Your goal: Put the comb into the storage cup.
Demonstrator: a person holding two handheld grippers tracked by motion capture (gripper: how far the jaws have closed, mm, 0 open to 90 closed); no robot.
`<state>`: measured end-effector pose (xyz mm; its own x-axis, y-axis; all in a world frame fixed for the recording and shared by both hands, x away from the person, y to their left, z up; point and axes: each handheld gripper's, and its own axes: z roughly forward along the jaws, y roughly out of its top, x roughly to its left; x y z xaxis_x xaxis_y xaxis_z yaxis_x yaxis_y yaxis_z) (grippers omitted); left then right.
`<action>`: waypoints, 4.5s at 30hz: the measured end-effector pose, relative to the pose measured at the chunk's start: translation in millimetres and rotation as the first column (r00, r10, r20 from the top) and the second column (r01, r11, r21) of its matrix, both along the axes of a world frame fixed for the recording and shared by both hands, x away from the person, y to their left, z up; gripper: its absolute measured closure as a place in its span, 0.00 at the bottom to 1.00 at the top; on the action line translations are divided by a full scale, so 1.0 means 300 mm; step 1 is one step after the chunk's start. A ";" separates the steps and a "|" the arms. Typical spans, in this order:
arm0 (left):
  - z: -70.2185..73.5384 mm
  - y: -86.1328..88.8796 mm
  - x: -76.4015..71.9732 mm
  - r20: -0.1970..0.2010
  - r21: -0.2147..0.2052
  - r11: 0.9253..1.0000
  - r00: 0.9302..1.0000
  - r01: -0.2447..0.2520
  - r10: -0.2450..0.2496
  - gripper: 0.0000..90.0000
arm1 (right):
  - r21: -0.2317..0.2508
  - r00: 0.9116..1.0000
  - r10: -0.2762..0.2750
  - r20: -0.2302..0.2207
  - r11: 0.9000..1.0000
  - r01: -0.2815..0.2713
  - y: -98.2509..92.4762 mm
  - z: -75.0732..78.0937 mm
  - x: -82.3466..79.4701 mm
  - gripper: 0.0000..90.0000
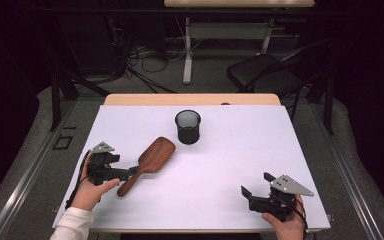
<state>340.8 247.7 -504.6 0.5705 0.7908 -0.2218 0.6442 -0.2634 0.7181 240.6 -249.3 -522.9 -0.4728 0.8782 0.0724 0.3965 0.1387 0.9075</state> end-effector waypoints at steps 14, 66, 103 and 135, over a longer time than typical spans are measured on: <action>0.010 -0.027 -0.001 0.008 0.034 0.999 1.000 0.026 -0.027 0.01 | 0.001 1.000 -0.002 -0.001 1.000 0.002 0.002 -0.001 0.001 0.09; -0.039 -0.134 0.115 -0.213 0.314 0.938 0.973 0.149 -0.084 0.01 | -0.004 1.000 0.003 -0.015 1.000 -0.003 0.008 -0.011 0.008 0.09; -0.028 -0.171 0.149 -0.308 0.401 0.890 0.947 0.219 -0.095 0.05 | -0.003 1.000 0.006 -0.021 1.000 -0.006 0.010 -0.013 0.009 0.10; -0.046 -0.201 0.157 -0.337 0.407 0.880 0.935 0.247 -0.107 0.35 | -0.006 1.000 0.011 -0.019 1.000 -0.011 0.008 -0.013 0.009 0.12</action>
<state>388.0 187.5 -518.3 0.6728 0.7375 -0.0592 0.7194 -0.6334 0.2852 243.4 -247.0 -526.7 -0.4809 0.8734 0.0764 0.4120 0.1482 0.8991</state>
